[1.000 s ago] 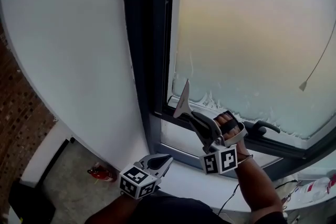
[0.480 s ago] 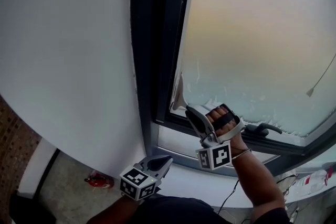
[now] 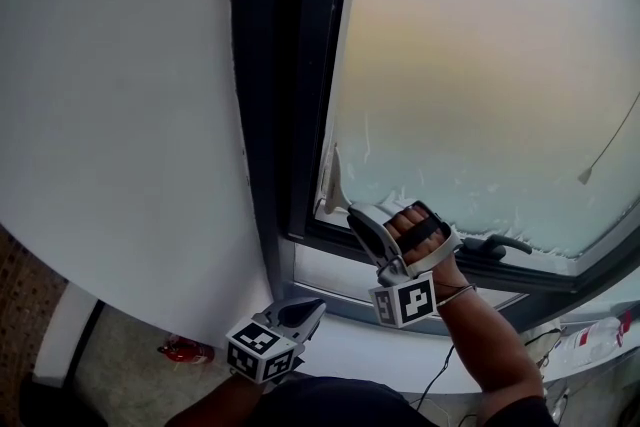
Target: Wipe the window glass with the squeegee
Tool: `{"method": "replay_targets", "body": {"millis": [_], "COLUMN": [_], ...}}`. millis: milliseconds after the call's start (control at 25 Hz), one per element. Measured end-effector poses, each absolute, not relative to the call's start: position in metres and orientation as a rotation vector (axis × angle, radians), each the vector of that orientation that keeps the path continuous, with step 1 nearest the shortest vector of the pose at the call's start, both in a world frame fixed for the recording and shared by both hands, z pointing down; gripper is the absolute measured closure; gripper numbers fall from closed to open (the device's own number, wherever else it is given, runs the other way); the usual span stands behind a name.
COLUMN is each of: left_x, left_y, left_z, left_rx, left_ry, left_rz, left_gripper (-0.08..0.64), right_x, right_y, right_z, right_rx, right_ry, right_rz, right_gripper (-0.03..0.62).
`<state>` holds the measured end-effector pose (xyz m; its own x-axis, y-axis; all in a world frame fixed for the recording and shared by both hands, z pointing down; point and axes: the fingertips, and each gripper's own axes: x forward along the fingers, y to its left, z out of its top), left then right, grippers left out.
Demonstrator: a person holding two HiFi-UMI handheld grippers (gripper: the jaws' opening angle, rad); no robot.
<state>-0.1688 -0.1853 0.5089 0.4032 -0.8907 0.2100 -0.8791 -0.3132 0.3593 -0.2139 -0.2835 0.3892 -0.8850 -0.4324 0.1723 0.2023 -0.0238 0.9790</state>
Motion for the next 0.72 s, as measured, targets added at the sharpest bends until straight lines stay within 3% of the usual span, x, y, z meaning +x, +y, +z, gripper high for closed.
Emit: {"method": "replay_targets", "body": {"millis": [720], "left_x": [-0.109], "left_y": [-0.216], "left_z": [0.508], "left_rx": [2.315], "left_ry": [-1.429], "left_rz": [0.012], "left_gripper": [0.560], "right_x": [-0.108], "right_y": [-0.305], "right_z": [0.380], "right_rx": [0.371], "right_ry": [-1.812], "right_rz": [-1.926], "right_gripper": [0.497]}}
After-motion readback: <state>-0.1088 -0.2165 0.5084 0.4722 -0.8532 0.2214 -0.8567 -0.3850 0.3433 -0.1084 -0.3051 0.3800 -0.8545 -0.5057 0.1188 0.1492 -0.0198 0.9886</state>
